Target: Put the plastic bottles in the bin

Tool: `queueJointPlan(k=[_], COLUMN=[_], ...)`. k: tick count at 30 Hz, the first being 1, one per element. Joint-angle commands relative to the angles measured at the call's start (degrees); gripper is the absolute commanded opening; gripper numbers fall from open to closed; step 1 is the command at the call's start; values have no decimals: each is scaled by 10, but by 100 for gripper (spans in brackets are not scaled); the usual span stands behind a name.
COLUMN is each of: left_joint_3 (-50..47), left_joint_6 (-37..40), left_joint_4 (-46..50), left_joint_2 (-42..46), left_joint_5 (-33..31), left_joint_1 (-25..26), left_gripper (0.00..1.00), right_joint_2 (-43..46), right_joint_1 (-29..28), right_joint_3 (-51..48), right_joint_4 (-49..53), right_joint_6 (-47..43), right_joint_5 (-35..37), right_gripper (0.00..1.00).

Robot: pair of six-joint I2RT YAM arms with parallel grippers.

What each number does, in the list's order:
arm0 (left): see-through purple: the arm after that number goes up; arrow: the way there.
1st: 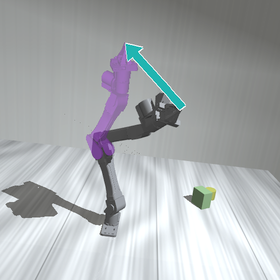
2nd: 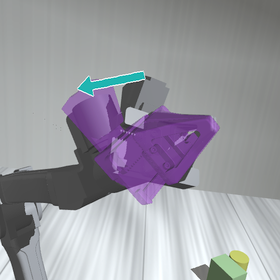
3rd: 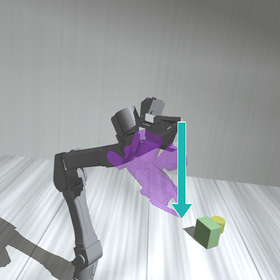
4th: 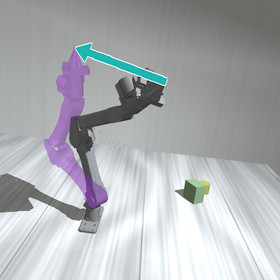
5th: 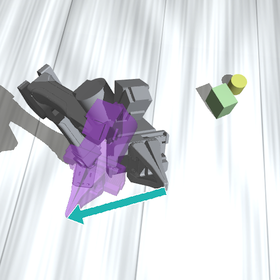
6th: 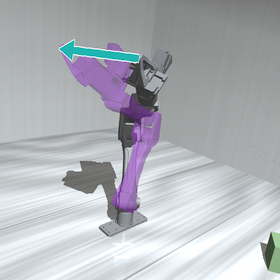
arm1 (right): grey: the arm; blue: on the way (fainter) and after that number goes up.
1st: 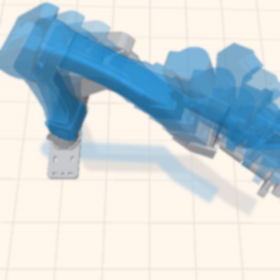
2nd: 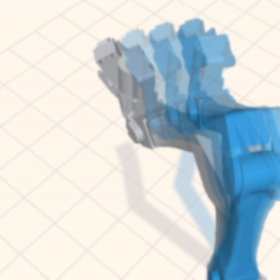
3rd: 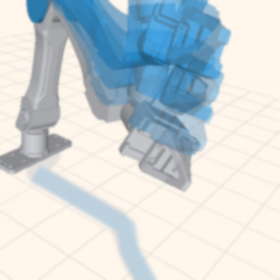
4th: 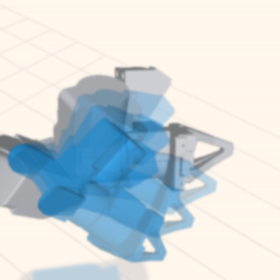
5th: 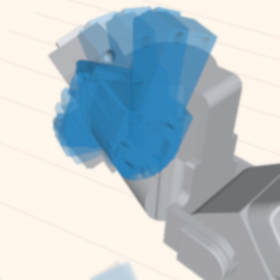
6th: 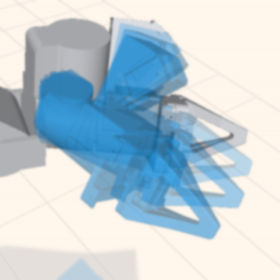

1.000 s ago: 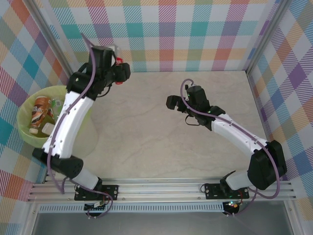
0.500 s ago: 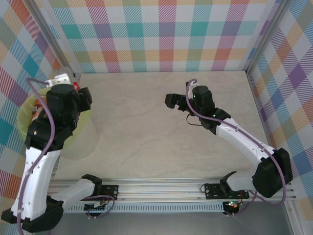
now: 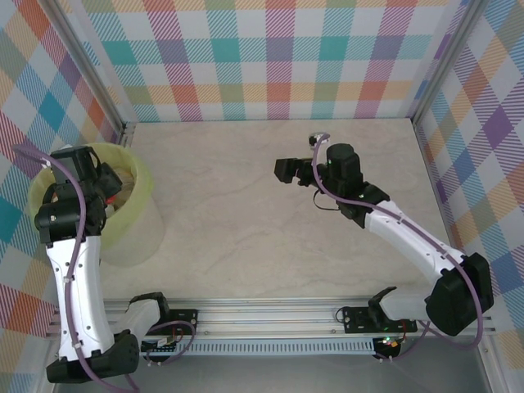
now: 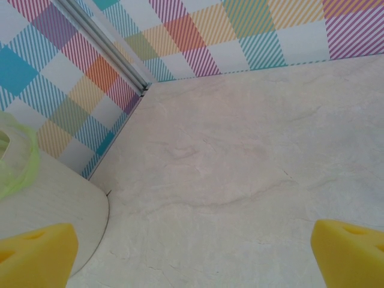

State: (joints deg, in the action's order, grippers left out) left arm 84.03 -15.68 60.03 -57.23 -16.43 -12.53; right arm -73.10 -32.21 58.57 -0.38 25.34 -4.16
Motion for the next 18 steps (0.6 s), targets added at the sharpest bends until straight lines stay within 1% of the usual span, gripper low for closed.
queueJointPlan(k=[1,5,6,7,9,13,14,15,16,18], left_joint_3=[-16,-45,-55,-63,-72,-95,-104,-110,-113,-113], left_joint_6=[-44,-89,-98,-104,-125,-170,-175,-179,-181,-183], left_joint_4=[7,0,-7,-16,-23,-22,-31,-37,-41,-43], left_joint_2=[-1,14,21,25,24,29,36,46,50,57], left_joint_5=[24,-108,-130,-137,-149,-201,-205,-204,-201,-193], left_joint_1=[-33,-37,-37,-37,-37,-37,-49,-53,-54,-54], left_gripper=[49,50,52,55,56,61,63,67,74,96], right_joint_2=[16,19,18,16,11,2,1,1,-1,-1], right_joint_1=[3,3,3,3,3,2,3,3,3,3], right_joint_3=[-11,-14,-14,-12,-5,11,14,17,19,22], right_joint_4=[-10,-10,-10,-10,-6,4,4,4,5,6], right_joint_6=[-16,-19,-19,-19,-18,-14,-11,-10,-9,-7], right_joint_5=[0,2,2,1,-4,-9,-10,-11,-12,-11], right_gripper=[100,100,100,100,100,100,100,100,99,100])
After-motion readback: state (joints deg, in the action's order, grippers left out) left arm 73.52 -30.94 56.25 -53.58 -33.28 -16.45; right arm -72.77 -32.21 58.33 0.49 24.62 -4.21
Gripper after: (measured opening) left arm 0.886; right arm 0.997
